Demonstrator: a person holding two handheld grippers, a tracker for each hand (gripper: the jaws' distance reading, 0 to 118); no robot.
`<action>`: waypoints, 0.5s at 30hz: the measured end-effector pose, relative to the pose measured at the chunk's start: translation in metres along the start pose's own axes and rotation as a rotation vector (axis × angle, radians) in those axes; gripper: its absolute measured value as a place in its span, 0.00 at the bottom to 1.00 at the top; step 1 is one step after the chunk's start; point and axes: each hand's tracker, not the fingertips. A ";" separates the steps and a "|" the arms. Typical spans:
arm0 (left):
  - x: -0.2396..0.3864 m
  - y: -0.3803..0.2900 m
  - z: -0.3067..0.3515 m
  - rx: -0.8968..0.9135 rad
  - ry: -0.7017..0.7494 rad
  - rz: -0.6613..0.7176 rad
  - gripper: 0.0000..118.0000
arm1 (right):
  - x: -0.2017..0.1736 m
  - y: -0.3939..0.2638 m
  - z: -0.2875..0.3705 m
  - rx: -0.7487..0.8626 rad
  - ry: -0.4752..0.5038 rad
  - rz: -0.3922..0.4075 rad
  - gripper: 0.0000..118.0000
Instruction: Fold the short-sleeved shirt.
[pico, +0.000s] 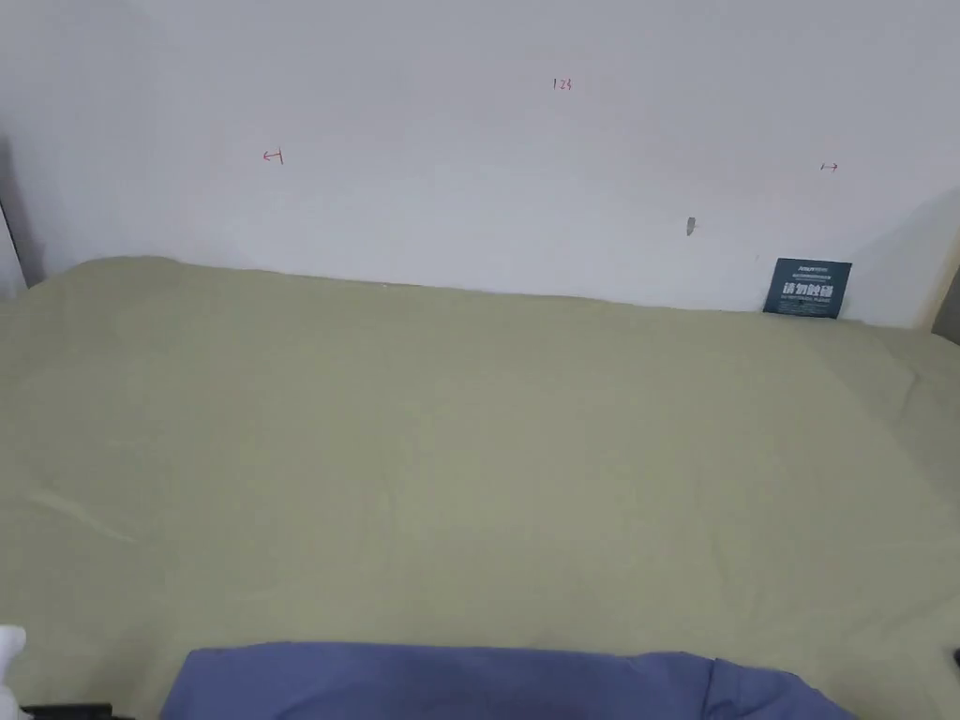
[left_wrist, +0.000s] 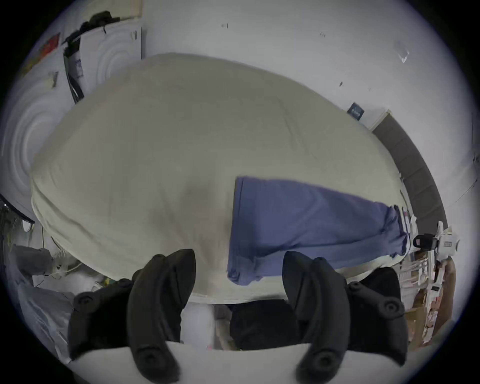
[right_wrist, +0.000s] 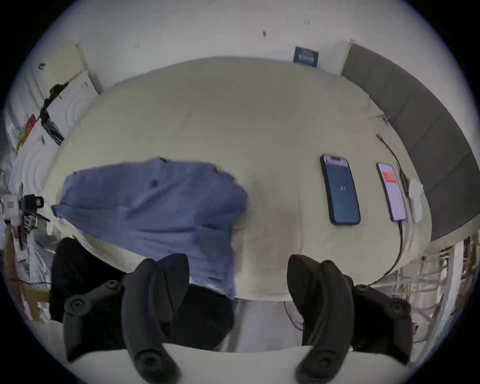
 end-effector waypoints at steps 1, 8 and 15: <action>0.002 0.002 0.004 0.020 -0.008 0.006 0.65 | -0.005 0.003 0.005 0.008 0.037 -0.034 0.70; 0.001 -0.001 -0.012 0.026 -0.041 0.018 0.00 | -0.036 0.005 -0.009 0.007 0.162 -0.068 0.00; -0.012 0.003 -0.037 -0.019 -0.056 -0.014 0.00 | -0.068 -0.001 -0.027 -0.031 0.171 -0.021 0.00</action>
